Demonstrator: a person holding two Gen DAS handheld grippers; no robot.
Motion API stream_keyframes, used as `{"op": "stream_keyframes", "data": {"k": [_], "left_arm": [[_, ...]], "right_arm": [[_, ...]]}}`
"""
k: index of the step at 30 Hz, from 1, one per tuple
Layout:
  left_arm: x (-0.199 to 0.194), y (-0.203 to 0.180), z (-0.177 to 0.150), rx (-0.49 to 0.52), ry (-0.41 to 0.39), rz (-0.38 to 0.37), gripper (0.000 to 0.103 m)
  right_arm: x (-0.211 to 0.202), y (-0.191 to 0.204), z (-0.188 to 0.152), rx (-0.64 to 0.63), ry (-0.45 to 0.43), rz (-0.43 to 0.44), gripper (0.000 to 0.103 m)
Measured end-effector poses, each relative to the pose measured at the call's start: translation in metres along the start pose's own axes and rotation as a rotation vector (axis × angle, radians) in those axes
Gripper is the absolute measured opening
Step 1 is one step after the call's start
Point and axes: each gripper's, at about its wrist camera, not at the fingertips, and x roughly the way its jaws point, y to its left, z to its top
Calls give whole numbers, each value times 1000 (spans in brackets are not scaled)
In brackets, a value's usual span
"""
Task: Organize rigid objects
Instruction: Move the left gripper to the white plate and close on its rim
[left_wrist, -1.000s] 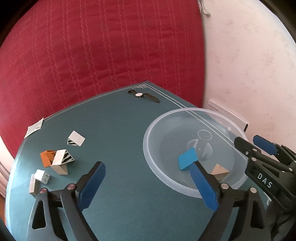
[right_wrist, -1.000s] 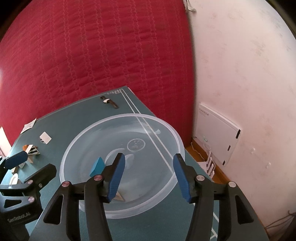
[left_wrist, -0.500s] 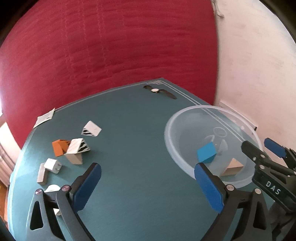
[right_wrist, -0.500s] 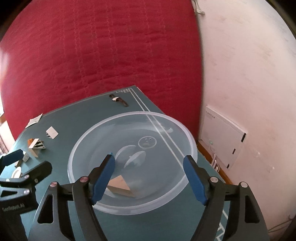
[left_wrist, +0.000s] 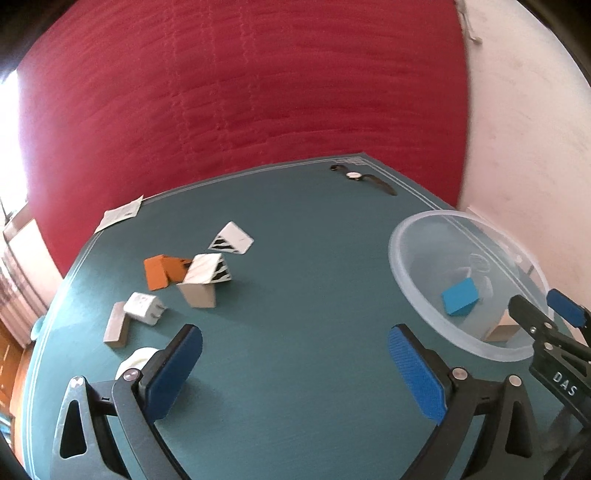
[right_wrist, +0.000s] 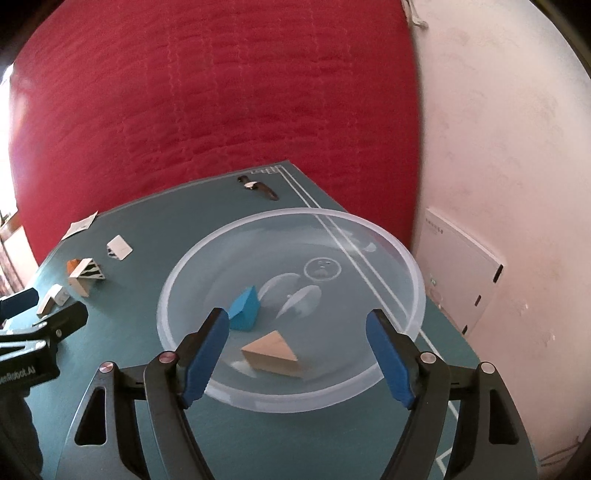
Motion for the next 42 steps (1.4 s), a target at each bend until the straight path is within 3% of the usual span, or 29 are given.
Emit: {"op": "stream_keyframes", "data": {"k": [15, 22, 29, 35, 42], "left_arm": [[-1, 70, -20, -105, 26, 113, 102], [3, 109, -31, -152, 60, 172, 102], [12, 131, -35, -209, 93, 144, 102], [22, 131, -37, -232, 134, 106, 102], [25, 127, -39, -219, 137, 116, 102]], "right_arm": [[-20, 43, -12, -111, -41, 31, 78], [-23, 67, -22, -154, -16, 82, 78], [-22, 88, -32, -204, 21, 124, 78], [-19, 93, -37, -224, 45, 137, 78], [-19, 101, -41, -255, 57, 149, 78]]}}
